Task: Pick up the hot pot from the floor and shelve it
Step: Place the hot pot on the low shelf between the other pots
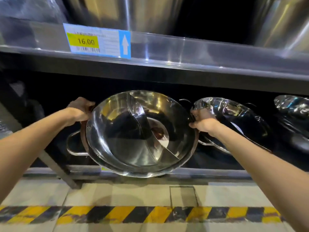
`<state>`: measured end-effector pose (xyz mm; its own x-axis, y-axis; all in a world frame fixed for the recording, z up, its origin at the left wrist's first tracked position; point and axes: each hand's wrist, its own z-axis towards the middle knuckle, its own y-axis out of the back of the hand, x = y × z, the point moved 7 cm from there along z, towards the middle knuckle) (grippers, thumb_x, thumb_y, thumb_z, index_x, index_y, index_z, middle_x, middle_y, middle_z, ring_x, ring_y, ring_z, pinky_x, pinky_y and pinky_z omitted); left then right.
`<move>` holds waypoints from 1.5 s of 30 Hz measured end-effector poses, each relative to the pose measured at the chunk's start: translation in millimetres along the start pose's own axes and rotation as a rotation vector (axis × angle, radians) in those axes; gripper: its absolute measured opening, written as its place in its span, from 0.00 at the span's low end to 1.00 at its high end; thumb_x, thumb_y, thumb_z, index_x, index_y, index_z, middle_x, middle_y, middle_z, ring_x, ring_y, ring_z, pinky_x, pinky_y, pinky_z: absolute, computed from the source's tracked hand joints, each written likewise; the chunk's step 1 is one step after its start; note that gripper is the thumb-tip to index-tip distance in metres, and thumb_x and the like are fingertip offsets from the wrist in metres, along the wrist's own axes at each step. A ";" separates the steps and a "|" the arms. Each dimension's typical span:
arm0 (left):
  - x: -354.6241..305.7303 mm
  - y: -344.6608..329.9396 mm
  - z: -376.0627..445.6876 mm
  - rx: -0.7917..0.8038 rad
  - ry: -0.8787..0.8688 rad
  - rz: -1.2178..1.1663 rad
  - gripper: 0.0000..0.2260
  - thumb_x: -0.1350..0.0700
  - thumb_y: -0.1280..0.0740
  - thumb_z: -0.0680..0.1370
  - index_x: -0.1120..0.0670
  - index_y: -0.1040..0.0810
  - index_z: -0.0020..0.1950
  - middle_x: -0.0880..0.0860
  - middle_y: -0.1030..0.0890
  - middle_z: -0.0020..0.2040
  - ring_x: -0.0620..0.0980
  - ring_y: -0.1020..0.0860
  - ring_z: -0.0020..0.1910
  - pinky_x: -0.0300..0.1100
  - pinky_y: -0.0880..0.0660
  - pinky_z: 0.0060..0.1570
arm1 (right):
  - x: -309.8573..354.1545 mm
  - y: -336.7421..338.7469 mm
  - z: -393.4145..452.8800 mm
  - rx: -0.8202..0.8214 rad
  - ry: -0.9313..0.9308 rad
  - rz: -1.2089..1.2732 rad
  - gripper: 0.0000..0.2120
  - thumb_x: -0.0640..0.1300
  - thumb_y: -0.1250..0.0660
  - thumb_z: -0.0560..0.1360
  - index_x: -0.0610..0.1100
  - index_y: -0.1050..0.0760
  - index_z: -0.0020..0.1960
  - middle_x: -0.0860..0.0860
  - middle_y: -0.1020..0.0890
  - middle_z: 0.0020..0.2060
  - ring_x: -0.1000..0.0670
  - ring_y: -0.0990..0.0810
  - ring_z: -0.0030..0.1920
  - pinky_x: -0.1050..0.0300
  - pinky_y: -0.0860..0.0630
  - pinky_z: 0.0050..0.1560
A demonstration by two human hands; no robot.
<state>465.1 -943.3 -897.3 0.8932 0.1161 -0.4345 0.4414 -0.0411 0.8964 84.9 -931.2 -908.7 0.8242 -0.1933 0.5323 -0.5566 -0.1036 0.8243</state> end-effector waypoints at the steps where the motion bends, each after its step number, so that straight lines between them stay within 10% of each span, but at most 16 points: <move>1: 1.0 -2.0 2.3 0.005 0.028 0.016 0.13 0.63 0.34 0.73 0.62 0.23 0.58 0.64 0.21 0.58 0.63 0.24 0.57 0.54 0.27 0.60 | 0.2 -5.1 5.2 0.005 -0.003 0.011 0.30 0.35 0.31 0.72 0.41 0.37 0.71 0.41 0.25 0.64 0.42 0.26 0.63 0.48 0.29 0.67; 9: 21.1 -13.7 35.6 0.014 0.108 -0.034 0.24 0.58 0.31 0.73 0.60 0.32 0.68 0.64 0.25 0.64 0.63 0.27 0.62 0.54 0.31 0.64 | 5.2 -31.6 37.1 -0.006 0.002 0.071 0.32 0.32 0.31 0.70 0.41 0.38 0.71 0.41 0.26 0.65 0.40 0.27 0.65 0.45 0.28 0.66; 25: 32.0 -26.2 69.0 -0.173 0.135 0.070 0.12 0.64 0.36 0.74 0.65 0.25 0.57 0.70 0.22 0.54 0.69 0.25 0.54 0.56 0.27 0.51 | 12.1 -46.4 56.2 -0.067 0.077 0.153 0.23 0.36 0.34 0.74 0.43 0.33 0.68 0.41 0.22 0.60 0.42 0.24 0.62 0.52 0.27 0.64; 32: -1.8 -20.8 -102.8 -0.654 0.083 -0.284 0.22 0.54 0.40 0.77 0.56 0.38 0.70 0.61 0.36 0.67 0.58 0.33 0.63 0.54 0.32 0.63 | 6.5 -49.0 39.8 -0.162 0.099 0.104 0.28 0.44 0.37 0.77 0.41 0.45 0.73 0.37 0.23 0.61 0.39 0.25 0.61 0.50 0.28 0.61; 37: 10.5 -83.0 -131.1 -0.284 0.322 -0.579 0.21 0.50 0.43 0.79 0.58 0.38 0.69 0.61 0.32 0.62 0.56 0.30 0.58 0.49 0.36 0.60 | 4.5 -51.5 31.6 -0.176 0.051 0.054 0.26 0.40 0.39 0.78 0.37 0.43 0.72 0.38 0.26 0.65 0.39 0.29 0.65 0.52 0.33 0.66; 45: 10.7 -88.7 -106.7 -0.222 0.263 -0.569 0.28 0.62 0.42 0.79 0.62 0.52 0.74 0.63 0.33 0.64 0.55 0.29 0.52 0.50 0.34 0.63 | 17.1 -57.4 5.7 -0.138 -0.021 -0.032 0.13 0.35 0.40 0.76 0.31 0.28 0.59 0.33 0.21 0.55 0.34 0.24 0.58 0.45 0.27 0.58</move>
<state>426.2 -832.5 -972.1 0.4629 0.2985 -0.8346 0.7846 0.3003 0.5425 130.3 -934.1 -948.0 0.8380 -0.2128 0.5024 -0.5094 0.0246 0.8602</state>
